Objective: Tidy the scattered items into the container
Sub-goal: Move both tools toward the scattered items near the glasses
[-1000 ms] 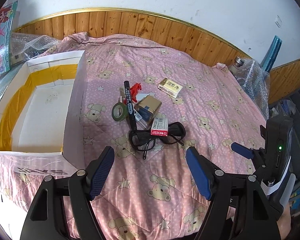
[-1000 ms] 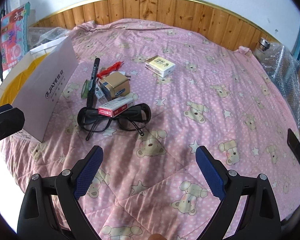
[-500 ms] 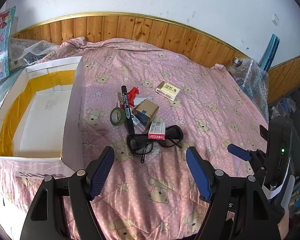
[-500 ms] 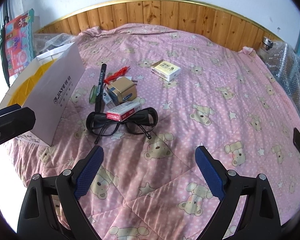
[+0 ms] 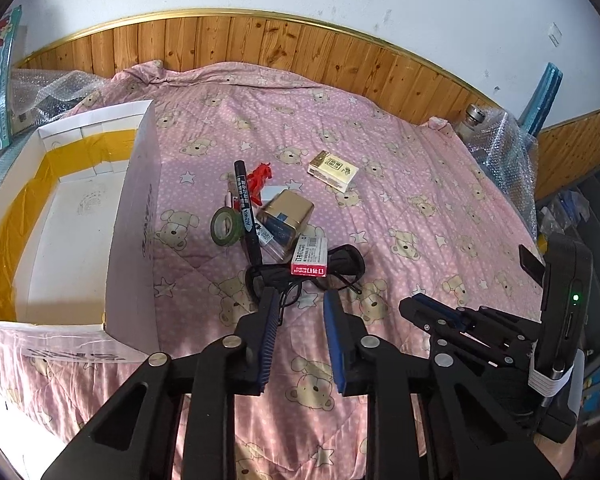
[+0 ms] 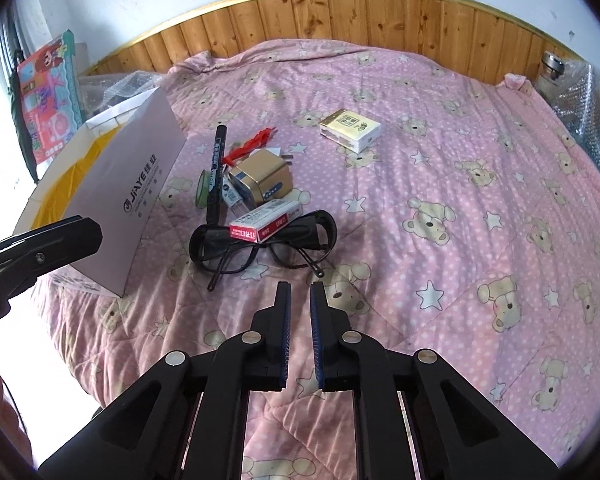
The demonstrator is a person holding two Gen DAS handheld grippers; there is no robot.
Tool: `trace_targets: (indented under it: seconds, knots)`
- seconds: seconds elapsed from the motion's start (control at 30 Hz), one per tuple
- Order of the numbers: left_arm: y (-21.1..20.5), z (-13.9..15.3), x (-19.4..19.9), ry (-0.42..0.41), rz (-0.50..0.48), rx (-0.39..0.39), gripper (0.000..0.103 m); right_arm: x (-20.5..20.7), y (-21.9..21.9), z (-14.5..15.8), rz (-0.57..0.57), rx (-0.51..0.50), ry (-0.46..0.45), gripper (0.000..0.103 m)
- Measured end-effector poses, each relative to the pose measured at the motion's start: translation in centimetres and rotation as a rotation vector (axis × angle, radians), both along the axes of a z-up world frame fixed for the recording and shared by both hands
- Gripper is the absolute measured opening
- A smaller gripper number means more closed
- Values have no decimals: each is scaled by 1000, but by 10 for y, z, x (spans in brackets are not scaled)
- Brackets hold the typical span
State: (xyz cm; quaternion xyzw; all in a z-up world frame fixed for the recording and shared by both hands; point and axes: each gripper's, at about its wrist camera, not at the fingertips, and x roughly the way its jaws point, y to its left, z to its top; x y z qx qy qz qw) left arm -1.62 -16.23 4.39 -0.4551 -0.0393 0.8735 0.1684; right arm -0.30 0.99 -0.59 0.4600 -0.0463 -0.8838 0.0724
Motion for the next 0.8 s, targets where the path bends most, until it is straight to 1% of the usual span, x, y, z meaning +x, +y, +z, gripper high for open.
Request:
trace_targets:
  seconds: [0.13,0.23,0.4,0.47,0.5,0.53,0.57,0.6,0.63,0.73,0.8]
  knots:
    - [3,-5,-6,-6,-2,-13,10,-3,-1,-2,8,-15,3,7]
    - [6,-8,-12,-14,-8,-20,5,-6,0,0,15,-23,6,6]
    - [11,-15,-23,-37,-6,-22,4,-17,0,3,29,-45,6,6]
    - [11,-18,-27,-56,-10,-15,4,-21,0,3,36,-55,7,10]
    - [11,-19,-30,-67,-4,-11,7,-24,0,3,37,-59,4,10]
    - [10,-21,-34,-80,-1,4,14,-26,1,1,36,-72,-1,14]
    - [9,-24,-37,-93,3,17,21,-29,2,-1,35,-88,-8,29]
    - [8,-26,-41,-108,8,23,35,-31,3,-3,31,-102,-12,39]
    - [7,-28,-43,-109,14,23,45,-33,5,-4,25,-115,-16,50]
    - [6,-34,-51,-114,26,4,49,-39,6,-11,26,-152,-40,50]
    - [4,-40,-58,-130,34,15,50,-44,6,-16,31,-179,-59,50]
